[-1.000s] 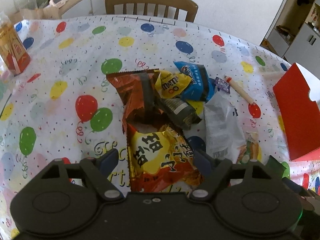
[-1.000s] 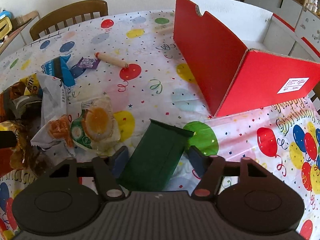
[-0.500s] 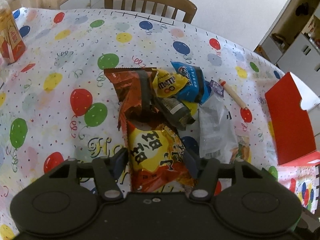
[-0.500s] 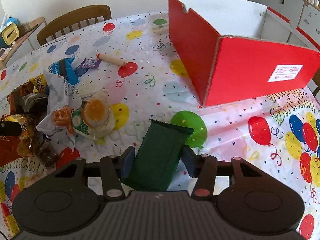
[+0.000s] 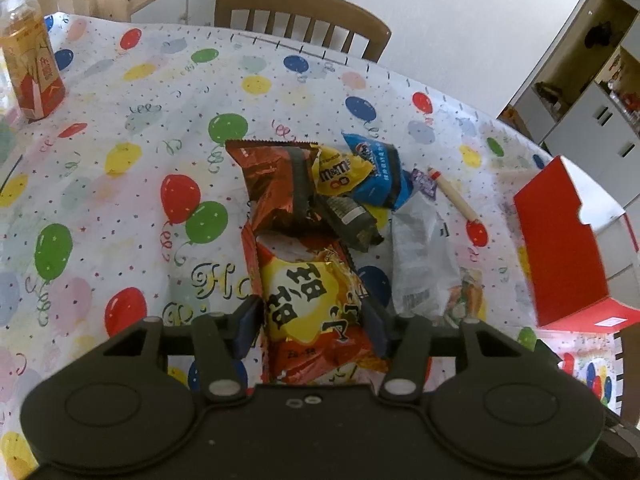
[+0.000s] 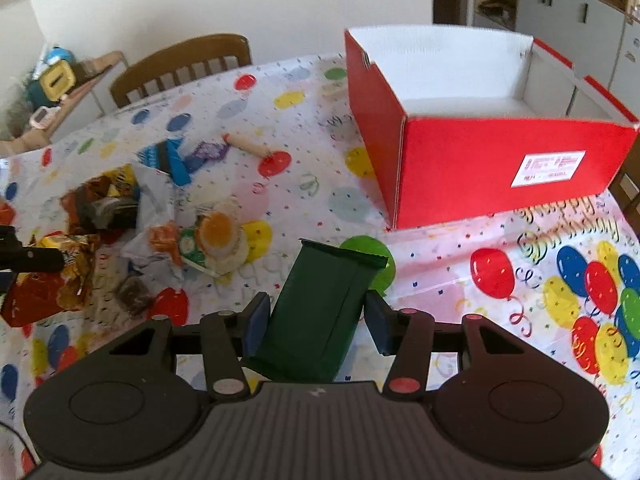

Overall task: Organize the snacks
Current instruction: 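Grasp the green packet with the right tool while the left tool grasps the orange chip bag, then carry the green packet with the right tool while the left tool carries the chip bag into the red box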

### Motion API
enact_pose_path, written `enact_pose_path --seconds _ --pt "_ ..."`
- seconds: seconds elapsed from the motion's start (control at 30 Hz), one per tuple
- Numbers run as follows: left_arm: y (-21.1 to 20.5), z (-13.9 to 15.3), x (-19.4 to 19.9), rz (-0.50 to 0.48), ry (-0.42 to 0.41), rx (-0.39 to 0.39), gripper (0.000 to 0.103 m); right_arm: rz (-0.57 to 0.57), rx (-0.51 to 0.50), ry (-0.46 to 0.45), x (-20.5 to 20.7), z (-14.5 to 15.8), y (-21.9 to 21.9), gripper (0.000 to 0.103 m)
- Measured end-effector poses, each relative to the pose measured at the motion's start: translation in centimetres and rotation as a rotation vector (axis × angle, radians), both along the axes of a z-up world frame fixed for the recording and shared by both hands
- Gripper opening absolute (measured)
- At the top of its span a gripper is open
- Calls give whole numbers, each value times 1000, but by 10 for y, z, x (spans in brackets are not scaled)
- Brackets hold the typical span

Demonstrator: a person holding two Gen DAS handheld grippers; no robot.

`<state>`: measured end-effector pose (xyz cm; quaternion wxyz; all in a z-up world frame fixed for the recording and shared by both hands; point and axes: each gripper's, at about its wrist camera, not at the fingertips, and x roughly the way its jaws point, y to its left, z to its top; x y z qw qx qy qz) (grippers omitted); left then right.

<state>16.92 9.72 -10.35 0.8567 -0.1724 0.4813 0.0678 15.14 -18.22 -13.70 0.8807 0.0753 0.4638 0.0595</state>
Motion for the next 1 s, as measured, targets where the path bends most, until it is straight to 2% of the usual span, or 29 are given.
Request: enact_pose_path --seconds 0.33,0.53,0.77,1.0 --pt "-12 34 -22 -7 -61 -18 53 86 18 -68 -7 48 -30 50" --pt "-40 55 -19 -42 -87 -43 53 125 -10 -123 6 73 -61 50" --pt "-97 76 2 -113 -125 -36 53 134 -49 -168 38 89 -105 50" --pt "-165 89 35 -182 -149 -11 53 140 -89 -192 76 87 -150 50"
